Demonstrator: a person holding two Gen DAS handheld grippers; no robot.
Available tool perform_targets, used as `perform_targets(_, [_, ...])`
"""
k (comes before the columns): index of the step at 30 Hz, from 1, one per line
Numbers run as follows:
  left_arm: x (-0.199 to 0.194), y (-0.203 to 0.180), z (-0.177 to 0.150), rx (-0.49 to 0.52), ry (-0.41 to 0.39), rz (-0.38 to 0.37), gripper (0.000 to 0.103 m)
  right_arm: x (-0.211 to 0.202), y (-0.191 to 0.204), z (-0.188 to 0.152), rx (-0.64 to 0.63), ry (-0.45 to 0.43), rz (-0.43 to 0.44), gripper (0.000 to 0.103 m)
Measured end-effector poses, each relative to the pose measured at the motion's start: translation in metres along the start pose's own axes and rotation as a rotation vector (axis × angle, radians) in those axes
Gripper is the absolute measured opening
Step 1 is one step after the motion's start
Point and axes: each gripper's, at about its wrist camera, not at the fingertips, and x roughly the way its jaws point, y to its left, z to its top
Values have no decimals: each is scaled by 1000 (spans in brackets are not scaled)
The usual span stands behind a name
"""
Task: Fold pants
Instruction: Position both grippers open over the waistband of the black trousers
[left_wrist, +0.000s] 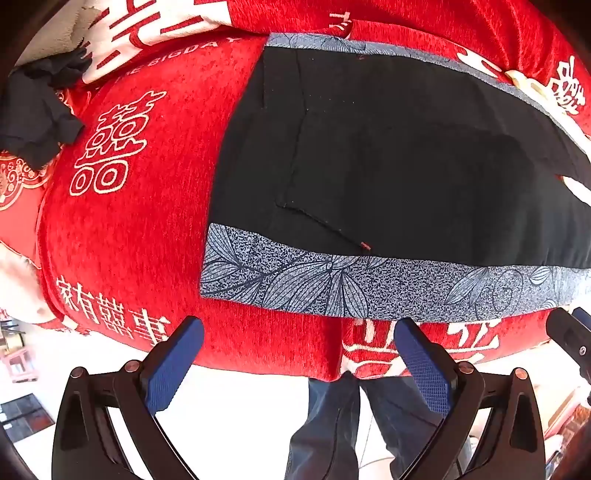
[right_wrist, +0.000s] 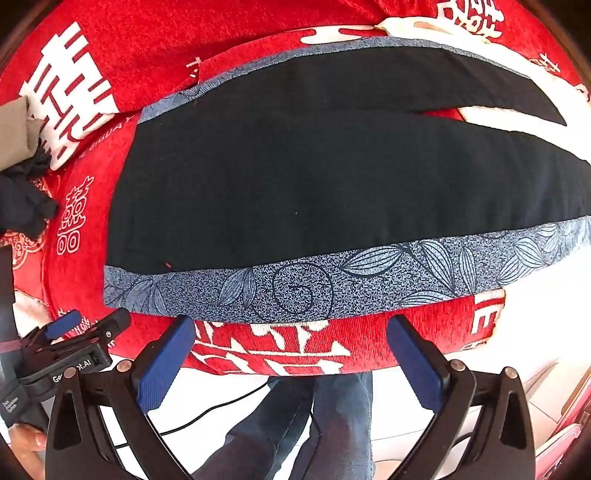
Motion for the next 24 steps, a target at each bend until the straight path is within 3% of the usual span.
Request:
perform_targets(8, [1,-1,-2,-5,10,-7,103,-3,12,2,-9,6,-30,103])
perform_targets(13, [2,-3,-3,7,10,1,103,1,4,1,-6,5,14,103])
perform_targets(24, [5,0,-2,-9,12,9,103,1,4,1,-17,-20,22,103])
